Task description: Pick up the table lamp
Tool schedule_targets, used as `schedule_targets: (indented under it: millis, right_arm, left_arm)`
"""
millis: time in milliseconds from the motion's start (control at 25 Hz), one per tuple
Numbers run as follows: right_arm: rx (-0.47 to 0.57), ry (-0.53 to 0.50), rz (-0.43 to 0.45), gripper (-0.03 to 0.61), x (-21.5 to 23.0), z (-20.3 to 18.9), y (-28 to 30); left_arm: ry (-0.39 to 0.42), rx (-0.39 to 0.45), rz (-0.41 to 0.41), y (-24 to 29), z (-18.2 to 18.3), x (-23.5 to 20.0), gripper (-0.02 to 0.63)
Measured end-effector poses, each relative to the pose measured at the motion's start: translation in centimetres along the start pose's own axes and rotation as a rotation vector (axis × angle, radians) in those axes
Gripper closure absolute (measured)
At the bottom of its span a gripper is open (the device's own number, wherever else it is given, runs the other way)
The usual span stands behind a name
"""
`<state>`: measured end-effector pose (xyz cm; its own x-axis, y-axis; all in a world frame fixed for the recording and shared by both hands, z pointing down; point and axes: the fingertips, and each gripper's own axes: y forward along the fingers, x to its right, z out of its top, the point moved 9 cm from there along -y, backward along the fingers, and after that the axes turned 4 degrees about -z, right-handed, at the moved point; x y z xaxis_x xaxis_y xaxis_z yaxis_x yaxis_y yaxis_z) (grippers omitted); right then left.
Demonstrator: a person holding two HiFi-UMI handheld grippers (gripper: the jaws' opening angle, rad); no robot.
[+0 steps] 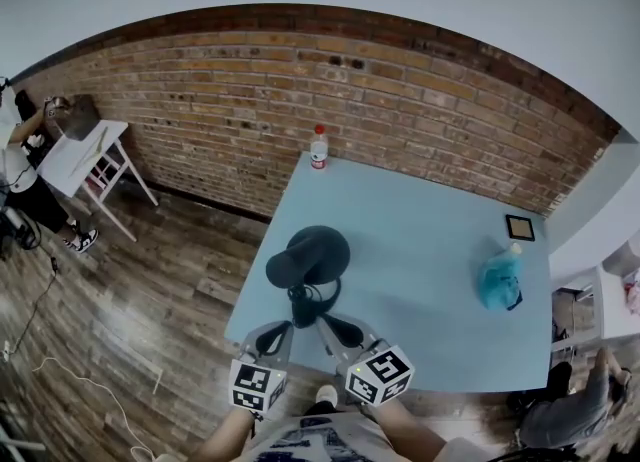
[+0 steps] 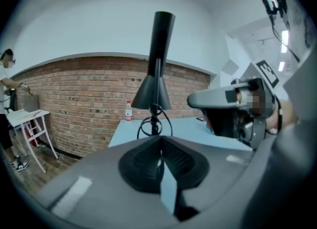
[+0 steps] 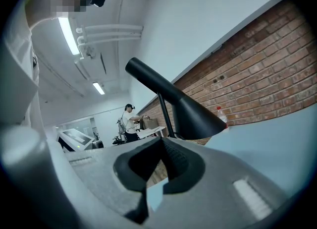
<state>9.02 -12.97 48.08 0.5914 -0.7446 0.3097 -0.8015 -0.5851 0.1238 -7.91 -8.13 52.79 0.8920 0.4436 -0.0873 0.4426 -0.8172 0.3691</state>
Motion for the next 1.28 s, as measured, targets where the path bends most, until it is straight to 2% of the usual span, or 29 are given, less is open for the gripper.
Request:
schedule_targets:
  millis: [240, 480, 720, 920, 1080, 1280]
  right_arm:
    - [-0.002, -0.005, 0.04, 0.58, 2.6, 0.9, 0.8]
    - [0.013, 0.008, 0.046, 0.58, 3.2, 1.3, 2.0]
    - [0.02, 0.014, 0.038, 0.578, 2.9, 1.2, 3.0]
    - [0.01, 0.005, -0.016, 0.578, 2.7, 0.8, 3.7]
    - [0.021, -0.004, -0.065, 0.578, 2.4, 0.8, 4.2]
    - [0.041, -0.012, -0.115, 0.577, 1.9, 0.8, 4.4]
  left_arm:
    - [0.011, 0.014, 0.05, 2.1, 0.0, -0.6, 0.621]
    - [0.02, -0.025, 0.014, 3.0, 0.1, -1.5, 0.621]
    - [0.02, -0.055, -0.057, 4.3, -0.1, -2.2, 0.62]
    - [0.044, -0.074, -0.121, 5.1, -0.3, -3.0, 0.62]
    - [0.069, -0.098, -0.214, 5.8, -1.2, -3.4, 0.617]
    - [0.066, -0.102, -0.284, 6.2, -2.0, -4.0, 0.564]
